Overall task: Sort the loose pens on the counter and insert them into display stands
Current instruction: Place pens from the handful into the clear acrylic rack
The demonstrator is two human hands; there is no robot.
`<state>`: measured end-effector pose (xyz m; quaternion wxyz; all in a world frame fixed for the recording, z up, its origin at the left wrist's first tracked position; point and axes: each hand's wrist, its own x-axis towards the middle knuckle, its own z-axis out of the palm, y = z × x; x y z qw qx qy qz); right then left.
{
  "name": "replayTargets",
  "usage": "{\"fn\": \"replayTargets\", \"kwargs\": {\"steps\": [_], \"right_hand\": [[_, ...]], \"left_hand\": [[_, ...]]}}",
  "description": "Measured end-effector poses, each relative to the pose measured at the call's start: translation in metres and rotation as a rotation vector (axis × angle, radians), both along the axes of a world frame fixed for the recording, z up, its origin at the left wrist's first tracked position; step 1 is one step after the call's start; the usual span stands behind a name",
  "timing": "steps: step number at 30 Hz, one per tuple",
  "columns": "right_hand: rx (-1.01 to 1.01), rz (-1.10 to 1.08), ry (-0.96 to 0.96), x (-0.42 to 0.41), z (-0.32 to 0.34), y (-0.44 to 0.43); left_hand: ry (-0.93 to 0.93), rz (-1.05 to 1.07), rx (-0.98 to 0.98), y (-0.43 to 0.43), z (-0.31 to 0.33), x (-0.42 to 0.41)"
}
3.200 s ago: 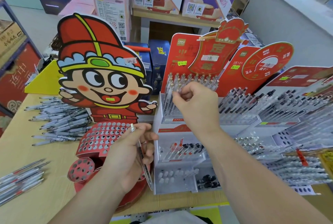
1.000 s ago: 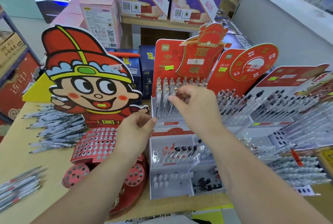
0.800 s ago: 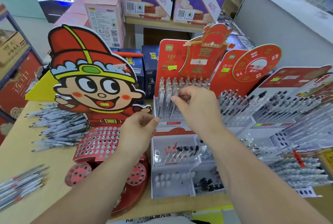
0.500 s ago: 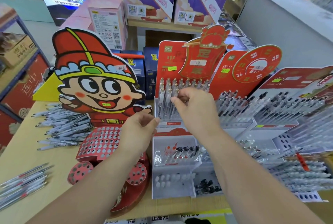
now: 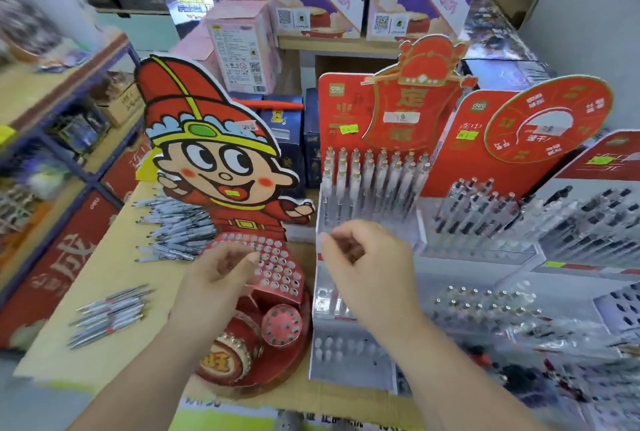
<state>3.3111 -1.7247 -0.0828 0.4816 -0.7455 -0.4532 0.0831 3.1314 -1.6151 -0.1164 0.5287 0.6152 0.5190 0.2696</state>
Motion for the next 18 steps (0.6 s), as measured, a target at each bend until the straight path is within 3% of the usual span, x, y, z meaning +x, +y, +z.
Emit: {"fn": "replayTargets", "kwargs": {"steps": [5,9,18], "right_hand": [[-0.204,0.248,0.076,-0.043,-0.025,0.008],[-0.327,0.411,0.002,-0.086,-0.032,0.031],[-0.492,0.363,0.032,-0.201,-0.065,0.132]], "left_hand": [[0.113,0.064,-0.040,0.008,-0.022,-0.063],[0.227,0.172,-0.025,0.031,-0.049,-0.136],[0.529,-0.042,0.035,0.135,-0.108,-0.259]]}}
